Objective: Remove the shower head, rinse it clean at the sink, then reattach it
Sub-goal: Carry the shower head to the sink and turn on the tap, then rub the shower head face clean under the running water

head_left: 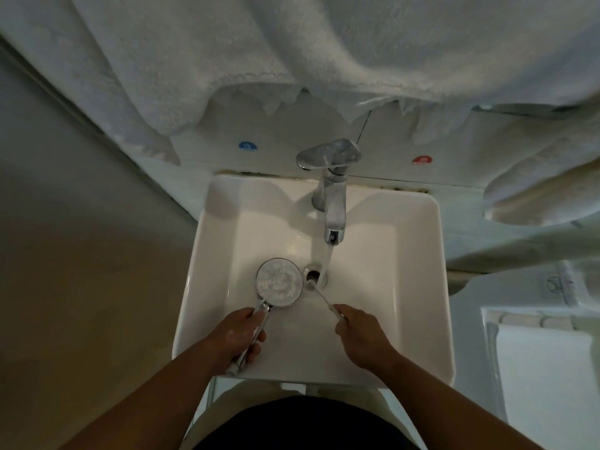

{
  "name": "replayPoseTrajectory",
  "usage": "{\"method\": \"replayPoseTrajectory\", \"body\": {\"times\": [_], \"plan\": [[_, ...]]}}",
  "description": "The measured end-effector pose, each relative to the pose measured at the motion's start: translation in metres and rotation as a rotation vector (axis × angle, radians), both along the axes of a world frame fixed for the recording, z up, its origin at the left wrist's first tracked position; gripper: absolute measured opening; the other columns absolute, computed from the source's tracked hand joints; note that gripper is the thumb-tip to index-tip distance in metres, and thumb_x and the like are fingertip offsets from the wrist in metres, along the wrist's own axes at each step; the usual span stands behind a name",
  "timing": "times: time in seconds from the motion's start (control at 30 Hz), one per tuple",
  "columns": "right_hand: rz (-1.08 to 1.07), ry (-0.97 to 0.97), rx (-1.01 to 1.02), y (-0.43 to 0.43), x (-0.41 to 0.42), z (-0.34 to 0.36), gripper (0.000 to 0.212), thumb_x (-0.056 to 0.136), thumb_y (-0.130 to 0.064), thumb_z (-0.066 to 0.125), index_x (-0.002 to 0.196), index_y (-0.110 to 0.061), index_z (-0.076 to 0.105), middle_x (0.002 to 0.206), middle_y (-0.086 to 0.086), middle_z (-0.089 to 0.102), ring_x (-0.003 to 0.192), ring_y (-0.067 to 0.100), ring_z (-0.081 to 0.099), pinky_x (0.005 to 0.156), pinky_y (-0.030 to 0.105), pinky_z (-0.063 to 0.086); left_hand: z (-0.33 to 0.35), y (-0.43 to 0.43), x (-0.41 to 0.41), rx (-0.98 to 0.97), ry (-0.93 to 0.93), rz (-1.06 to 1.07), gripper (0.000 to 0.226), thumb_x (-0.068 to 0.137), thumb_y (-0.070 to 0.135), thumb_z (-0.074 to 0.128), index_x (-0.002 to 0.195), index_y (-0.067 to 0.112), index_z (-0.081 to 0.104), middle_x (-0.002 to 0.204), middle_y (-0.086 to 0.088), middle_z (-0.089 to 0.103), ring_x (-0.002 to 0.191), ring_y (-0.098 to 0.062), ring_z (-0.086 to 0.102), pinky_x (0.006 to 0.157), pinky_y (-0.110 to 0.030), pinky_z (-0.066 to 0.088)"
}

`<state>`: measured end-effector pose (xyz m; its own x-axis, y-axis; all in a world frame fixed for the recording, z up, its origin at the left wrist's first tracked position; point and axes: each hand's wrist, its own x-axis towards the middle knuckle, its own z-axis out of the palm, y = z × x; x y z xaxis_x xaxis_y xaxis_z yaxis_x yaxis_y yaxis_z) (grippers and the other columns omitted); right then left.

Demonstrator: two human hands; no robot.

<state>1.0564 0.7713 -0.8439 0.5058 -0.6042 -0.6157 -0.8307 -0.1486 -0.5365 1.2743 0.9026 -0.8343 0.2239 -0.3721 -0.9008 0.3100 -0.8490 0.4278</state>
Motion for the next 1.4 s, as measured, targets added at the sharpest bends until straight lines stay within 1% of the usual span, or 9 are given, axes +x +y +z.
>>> {"method": "replayPoseTrajectory", "body": {"times": [0.1,0.2,0.27,0.37,0.7,0.8,0.9,1.07,1.4], "plan": [[0.005,-0.088,0.022,0.005,0.004,0.004,0.038,0.104,-0.013,0.040,0.131,-0.024,0.065,0.084,-0.006,0.068,0.072,0.004,0.060,0.067,0.011,0.043,0.001,0.000,0.000,-0.005,0.000,-0.012,0.035,0.105,0.036,0.047,0.104,0.003,0.060,0.078,-0.011,0.060,0.046,-0.015,0.050,0.045,-0.025,0.040],[0.055,-0.089,-0.035,0.005,0.003,0.005,0.045,0.106,-0.016,0.040,0.150,-0.024,0.047,0.110,0.006,0.074,0.091,0.016,0.067,0.082,0.019,0.046,0.002,-0.002,-0.001,-0.006,0.003,-0.045,0.036,0.105,0.039,0.047,0.101,0.005,0.059,0.079,-0.011,0.059,0.045,-0.014,0.049,0.043,-0.024,0.039],[0.058,-0.109,-0.082,0.004,0.002,0.004,0.048,0.106,-0.017,0.040,0.153,-0.026,0.043,0.115,0.007,0.073,0.094,0.017,0.067,0.083,0.021,0.047,0.003,-0.003,-0.003,-0.008,-0.005,-0.055,0.036,0.104,0.040,0.047,0.096,0.007,0.058,0.079,-0.011,0.059,0.045,-0.014,0.048,0.042,-0.024,0.039],[0.052,-0.120,-0.174,0.004,0.005,-0.003,0.046,0.107,-0.022,0.040,0.153,-0.029,0.044,0.117,0.008,0.073,0.097,0.018,0.066,0.088,0.029,0.050,0.003,-0.003,-0.006,-0.007,-0.025,-0.064,0.037,0.104,0.041,0.046,0.096,0.007,0.059,0.079,-0.012,0.058,0.044,-0.014,0.048,0.040,-0.024,0.039],[0.084,-0.031,-0.185,0.011,0.014,-0.014,0.046,0.107,-0.025,0.037,0.152,-0.035,0.042,0.082,-0.004,0.061,0.065,0.005,0.052,0.064,0.024,0.043,0.004,-0.003,-0.005,0.001,-0.029,-0.069,0.039,0.104,0.043,0.048,0.095,0.007,0.059,0.078,-0.011,0.058,0.042,-0.013,0.047,0.042,-0.022,0.037],[0.026,-0.068,-0.197,0.000,0.020,-0.017,0.045,0.107,-0.022,0.039,0.150,-0.031,0.046,0.090,0.003,0.071,0.066,0.009,0.058,0.067,0.027,0.051,0.004,-0.003,-0.004,0.002,-0.016,-0.069,0.040,0.103,0.045,0.048,0.096,0.007,0.059,0.078,-0.011,0.057,0.041,-0.013,0.046,0.043,-0.023,0.037],[0.116,-0.069,-0.170,0.015,0.018,-0.015,0.046,0.106,-0.026,0.039,0.151,-0.036,0.042,0.098,0.006,0.071,0.078,0.015,0.062,0.075,0.034,0.053,0.004,-0.002,-0.005,0.003,-0.010,-0.066,0.042,0.103,0.046,0.048,0.099,0.006,0.060,0.077,-0.011,0.057,0.042,-0.013,0.045,0.044,-0.023,0.037],[0.024,-0.093,-0.192,-0.001,0.019,-0.021,0.043,0.106,-0.021,0.043,0.148,-0.028,0.050,0.087,0.005,0.073,0.063,0.011,0.060,0.064,0.029,0.054,0.002,-0.002,-0.004,0.000,-0.020,-0.072,0.043,0.103,0.045,0.048,0.101,0.004,0.060,0.078,-0.013,0.057,0.042,-0.014,0.046,0.043,-0.025,0.038],[0.082,-0.079,-0.164,0.020,0.020,-0.014,0.045,0.106,-0.025,0.040,0.148,-0.035,0.047,0.094,0.005,0.073,0.072,0.014,0.064,0.071,0.032,0.054,0.001,-0.001,-0.004,0.009,-0.014,-0.073,0.041,0.103,0.046,0.048,0.094,0.007,0.058,0.077,-0.012,0.057,0.041,-0.015,0.045,0.042,-0.024,0.037]]}}
